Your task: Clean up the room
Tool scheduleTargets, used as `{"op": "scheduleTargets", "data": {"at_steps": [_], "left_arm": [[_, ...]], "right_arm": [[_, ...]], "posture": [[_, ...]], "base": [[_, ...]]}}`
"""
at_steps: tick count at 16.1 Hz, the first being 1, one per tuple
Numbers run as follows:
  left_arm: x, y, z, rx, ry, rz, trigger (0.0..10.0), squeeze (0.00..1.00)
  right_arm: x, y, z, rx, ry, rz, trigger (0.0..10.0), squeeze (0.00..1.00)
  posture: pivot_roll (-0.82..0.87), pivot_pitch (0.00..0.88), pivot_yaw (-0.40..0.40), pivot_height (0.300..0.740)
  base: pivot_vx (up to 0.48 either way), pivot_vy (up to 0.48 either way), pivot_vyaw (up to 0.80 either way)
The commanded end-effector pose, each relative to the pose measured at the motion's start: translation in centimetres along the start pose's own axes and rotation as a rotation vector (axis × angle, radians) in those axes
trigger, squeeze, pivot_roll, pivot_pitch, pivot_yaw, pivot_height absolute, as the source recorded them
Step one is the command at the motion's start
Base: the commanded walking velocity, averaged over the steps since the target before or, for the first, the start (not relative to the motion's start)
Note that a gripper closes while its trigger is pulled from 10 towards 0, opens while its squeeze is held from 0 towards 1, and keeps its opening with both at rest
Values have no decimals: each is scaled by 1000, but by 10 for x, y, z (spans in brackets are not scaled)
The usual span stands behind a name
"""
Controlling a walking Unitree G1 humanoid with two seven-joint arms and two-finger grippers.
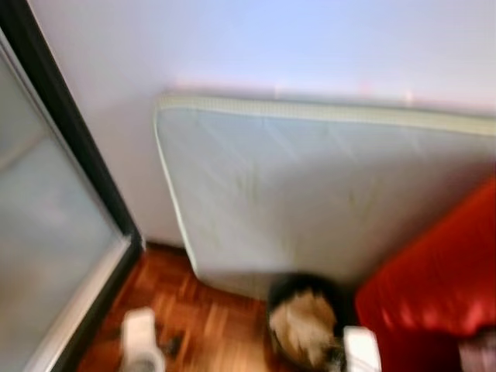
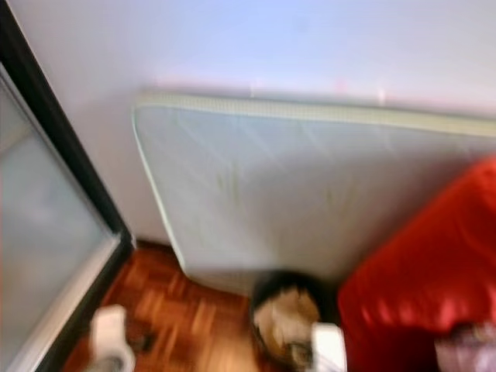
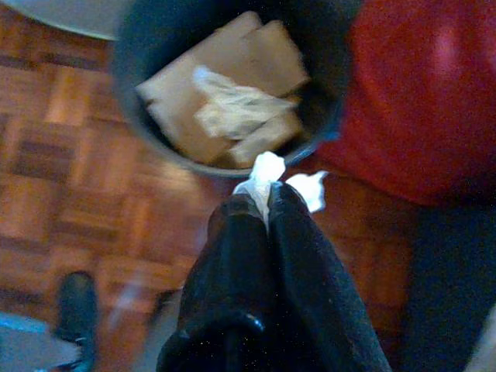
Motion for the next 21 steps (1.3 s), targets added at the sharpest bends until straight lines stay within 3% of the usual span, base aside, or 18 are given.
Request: {"op": "scheduleTargets", "data": {"at_steps": [1, 7, 10, 13, 14, 15, 16, 17, 21], "left_arm": [[-10, 7, 0, 13, 26, -12, 10000, 0], [-9, 8, 0, 19, 24, -9, 10000, 0], [-1, 18, -3, 58, -5, -20, 10000, 0], [26, 54, -7, 212, -120, -38, 10000, 0], [38, 76, -6, 330, -170, -11, 10000, 0], [41, 82, -5, 361, -184, -6, 10000, 0], [53, 100, 0, 482, -235, 12, 10000, 0], [59, 108, 5, 548, -258, -3, 10000, 0], [58, 106, 13, 615, -267, -61, 10000, 0]], "right_arm": [[-8, 8, -1, 18, 18, -6, 10000, 0], [-7, 7, -1, 16, 18, -4, 10000, 0], [-5, 13, -2, 48, 13, -5, 10000, 0], [0, 62, -5, 256, 8, -18, 10000, 0], [0, 88, -3, 386, 29, 9, 10000, 0], [0, 94, -2, 420, 36, 19, 10000, 0], [0, 117, 2, 537, 50, 15, 10000, 0], [1, 127, 5, 589, 48, 19, 10000, 0], [1, 136, 10, 663, 35, -7, 10000, 0]], "posture": [[83, 32, -18, 735], [82, 42, -20, 735], [85, 49, -24, 735], [79, 57, -22, 735], [76, 61, -23, 735], [76, 61, -23, 735], [75, 63, -28, 735], [73, 62, -31, 735], [71, 66, -35, 735]], "base": [[307, 0, 0], [311, 0, 0], [205, 0, 0], [0, 0, 0], [0, 0, 0], [0, 0, 0], [0, 0, 0], [0, 0, 0], [0, 0, 0]]}}
Point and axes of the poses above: a point about 5 cm out from each wrist's last joint towards the gripper, its own z axis pointing back from the gripper into the wrist, its own y axis along the axis of the wrist's last joint, x = y × z, the point moved 1 cm from there along -z, pointing out of the wrist towards the gripper, and after that the axes turned 15 degrees about z, right-handed, at the moved point
